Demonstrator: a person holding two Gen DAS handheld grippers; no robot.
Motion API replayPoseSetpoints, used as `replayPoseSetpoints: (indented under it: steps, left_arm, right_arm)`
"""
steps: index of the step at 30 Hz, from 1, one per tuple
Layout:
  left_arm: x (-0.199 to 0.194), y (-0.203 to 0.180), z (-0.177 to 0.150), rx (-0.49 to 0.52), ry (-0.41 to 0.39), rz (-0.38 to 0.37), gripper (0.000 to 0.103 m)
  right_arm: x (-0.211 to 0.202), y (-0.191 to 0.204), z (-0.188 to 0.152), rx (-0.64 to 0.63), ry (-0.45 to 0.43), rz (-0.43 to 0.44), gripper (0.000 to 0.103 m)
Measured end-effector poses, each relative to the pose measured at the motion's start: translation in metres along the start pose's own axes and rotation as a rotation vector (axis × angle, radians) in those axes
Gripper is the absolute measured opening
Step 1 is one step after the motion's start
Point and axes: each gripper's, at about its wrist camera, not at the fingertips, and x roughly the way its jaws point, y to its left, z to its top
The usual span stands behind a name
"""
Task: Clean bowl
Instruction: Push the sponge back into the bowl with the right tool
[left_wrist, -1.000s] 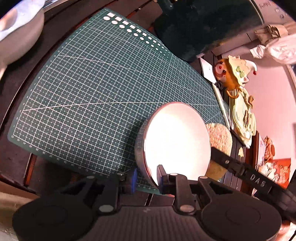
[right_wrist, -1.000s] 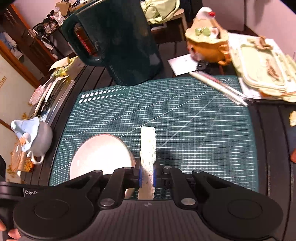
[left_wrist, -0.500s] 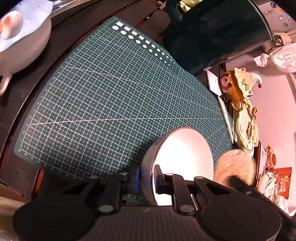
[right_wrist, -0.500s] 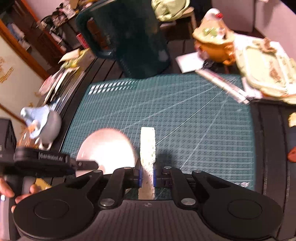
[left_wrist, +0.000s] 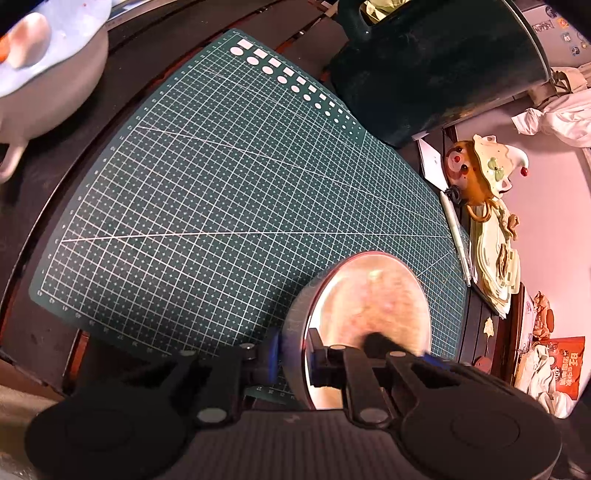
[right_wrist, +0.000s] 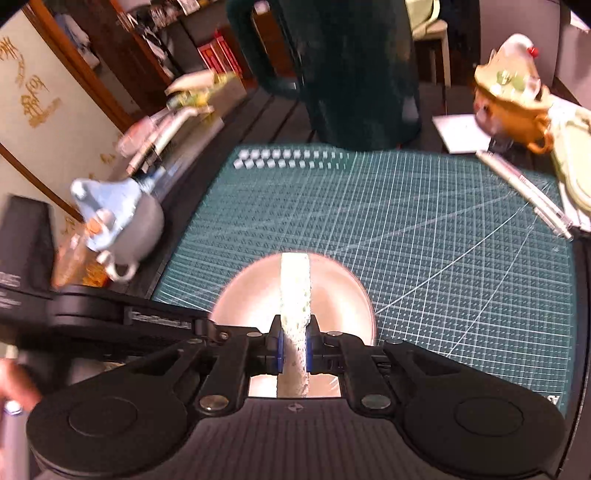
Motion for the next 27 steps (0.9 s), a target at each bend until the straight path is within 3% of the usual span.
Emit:
replayPoseSetpoints:
  steps: [4, 7, 12, 15, 18, 22, 27]
  left_arm:
    - [0.002, 0.001, 0.000, 0.001, -0.001, 0.006, 0.015]
    - [0.002, 0.002, -0.003, 0.005, -0.003, 0.014, 0.016]
    - [0.000, 0.006, -0.006, 0.001, -0.003, 0.010, 0.016]
    - [0.001, 0.006, -0.005, -0.003, -0.002, 0.006, 0.016]
    - [0.000, 0.007, -0.006, -0.006, -0.005, 0.003, 0.015]
    - [-0.001, 0.007, -0.007, -0.007, -0.005, 0.002, 0.014]
    - [-0.002, 0.007, -0.008, -0.006, -0.007, -0.001, 0.014]
  right_arm:
    - [0.009, 0.000, -0.004, -0.013, 0.009, -0.012, 0.009]
    - [0.007, 0.010, -0.008, -0.067, -0.004, -0.159, 0.009]
    - [-0.011, 0.031, -0.013, -0.177, -0.073, -0.304, 0.009]
    - [-0.026, 0.034, -0.013, -0.192, -0.117, -0.330, 0.009]
    - [-0.046, 0.021, -0.006, -0.124, -0.158, -0.269, 0.009]
    - [-0.052, -0.007, 0.002, 0.017, -0.131, -0.052, 0.010]
    - [-0.014, 0.000, 0.000, 0.031, -0.054, 0.001, 0.010]
